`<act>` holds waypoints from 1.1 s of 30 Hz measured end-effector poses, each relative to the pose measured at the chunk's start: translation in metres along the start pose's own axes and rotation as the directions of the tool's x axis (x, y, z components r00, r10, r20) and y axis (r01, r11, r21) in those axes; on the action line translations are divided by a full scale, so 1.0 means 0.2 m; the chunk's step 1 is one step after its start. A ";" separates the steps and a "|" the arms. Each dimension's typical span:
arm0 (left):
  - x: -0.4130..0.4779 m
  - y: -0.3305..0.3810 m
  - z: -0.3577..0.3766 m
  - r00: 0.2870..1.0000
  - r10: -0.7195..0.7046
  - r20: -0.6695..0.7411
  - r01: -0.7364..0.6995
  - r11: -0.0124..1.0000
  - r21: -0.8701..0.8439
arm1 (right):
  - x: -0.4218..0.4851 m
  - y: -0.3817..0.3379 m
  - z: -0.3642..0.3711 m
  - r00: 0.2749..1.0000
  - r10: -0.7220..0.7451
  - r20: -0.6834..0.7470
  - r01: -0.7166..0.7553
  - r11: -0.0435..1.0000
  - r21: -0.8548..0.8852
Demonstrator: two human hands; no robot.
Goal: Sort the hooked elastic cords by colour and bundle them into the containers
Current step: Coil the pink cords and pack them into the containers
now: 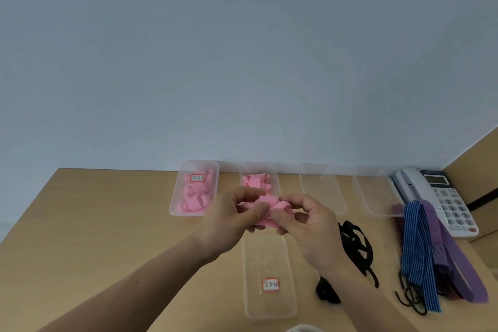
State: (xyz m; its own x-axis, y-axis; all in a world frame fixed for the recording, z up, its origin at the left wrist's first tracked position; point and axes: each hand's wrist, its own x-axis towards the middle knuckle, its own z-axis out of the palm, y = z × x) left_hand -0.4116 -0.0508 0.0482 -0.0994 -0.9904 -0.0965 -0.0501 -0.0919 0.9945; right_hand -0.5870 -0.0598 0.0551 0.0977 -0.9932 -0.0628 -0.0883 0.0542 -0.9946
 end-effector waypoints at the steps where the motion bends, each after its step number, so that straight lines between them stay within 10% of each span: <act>1: 0.00 -0.01 -0.02 1.000 -0.003 0.001 0.003 1.000 -0.004 | 0.01 0.00 0.02 1.000 0.004 -0.001 -0.004 1.000 -0.005; 6: 0.02 -0.06 -0.09 0.999 -0.037 -0.004 0.036 0.999 -0.040 | 0.04 0.05 0.07 0.998 -0.053 0.036 0.059 0.976 -0.210; 12: 0.08 -0.13 -0.18 0.990 -0.130 0.063 0.133 0.989 -0.061 | 0.10 0.14 0.10 0.897 -0.299 0.325 0.442 0.630 -0.639; 20: 0.19 -0.23 -0.18 0.958 -0.259 0.122 0.264 0.964 -0.031 | 0.19 0.29 0.10 0.876 -0.356 0.326 0.472 0.488 -0.734; 25: 0.32 -0.29 -0.16 0.983 -0.186 -0.012 0.182 0.945 0.271 | 0.37 0.37 0.03 0.881 -0.348 0.322 0.449 0.395 -0.801; 33: 0.52 -0.46 -0.15 0.994 -0.063 0.092 -0.049 0.496 0.867 | 0.71 0.52 -0.04 0.877 -0.215 0.430 0.480 0.337 -0.810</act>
State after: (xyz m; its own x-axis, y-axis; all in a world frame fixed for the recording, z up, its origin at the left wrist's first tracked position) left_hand -0.3881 -0.1481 -0.0513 -0.1869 -0.9689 -0.1624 -0.8818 0.0925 0.4625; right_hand -0.5899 -0.1958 -0.0567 0.5306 -0.8386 0.1232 -0.7862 -0.5413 -0.2980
